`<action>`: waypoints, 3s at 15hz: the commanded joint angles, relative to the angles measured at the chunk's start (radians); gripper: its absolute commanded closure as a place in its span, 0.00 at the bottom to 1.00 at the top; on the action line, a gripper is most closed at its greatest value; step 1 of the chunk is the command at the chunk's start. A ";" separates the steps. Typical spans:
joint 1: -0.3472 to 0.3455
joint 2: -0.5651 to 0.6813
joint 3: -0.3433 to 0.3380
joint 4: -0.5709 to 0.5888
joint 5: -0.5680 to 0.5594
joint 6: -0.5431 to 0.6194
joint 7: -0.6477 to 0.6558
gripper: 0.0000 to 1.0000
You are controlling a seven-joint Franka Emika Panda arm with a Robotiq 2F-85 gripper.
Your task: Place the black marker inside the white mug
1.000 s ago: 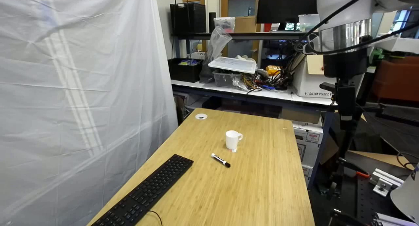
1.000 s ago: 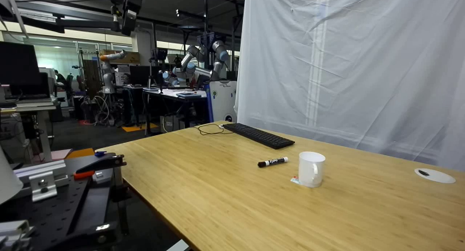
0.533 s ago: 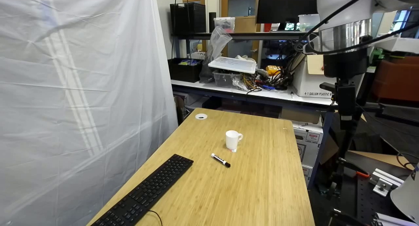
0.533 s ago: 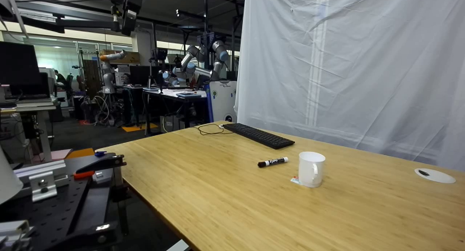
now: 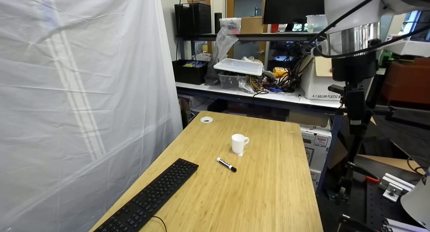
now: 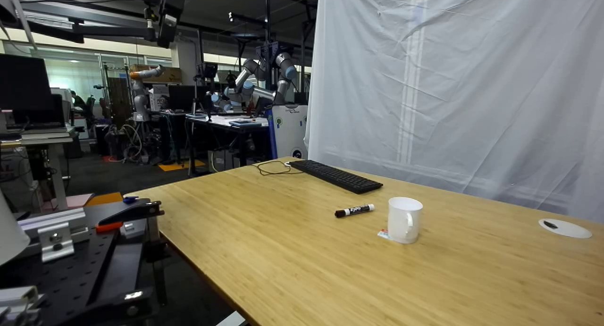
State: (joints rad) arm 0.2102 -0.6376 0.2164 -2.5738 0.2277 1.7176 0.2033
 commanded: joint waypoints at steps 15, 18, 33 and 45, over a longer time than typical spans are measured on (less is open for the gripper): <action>-0.105 0.649 -0.067 0.518 -0.173 0.255 -0.021 0.00; -0.090 0.859 -0.084 0.745 -0.197 0.238 0.035 0.00; -0.049 1.290 -0.152 1.120 -0.148 0.143 0.194 0.00; -0.051 1.306 -0.171 1.060 -0.103 0.157 0.194 0.00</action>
State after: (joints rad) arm 0.1515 0.6674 0.0551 -1.5179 0.1188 1.8789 0.4004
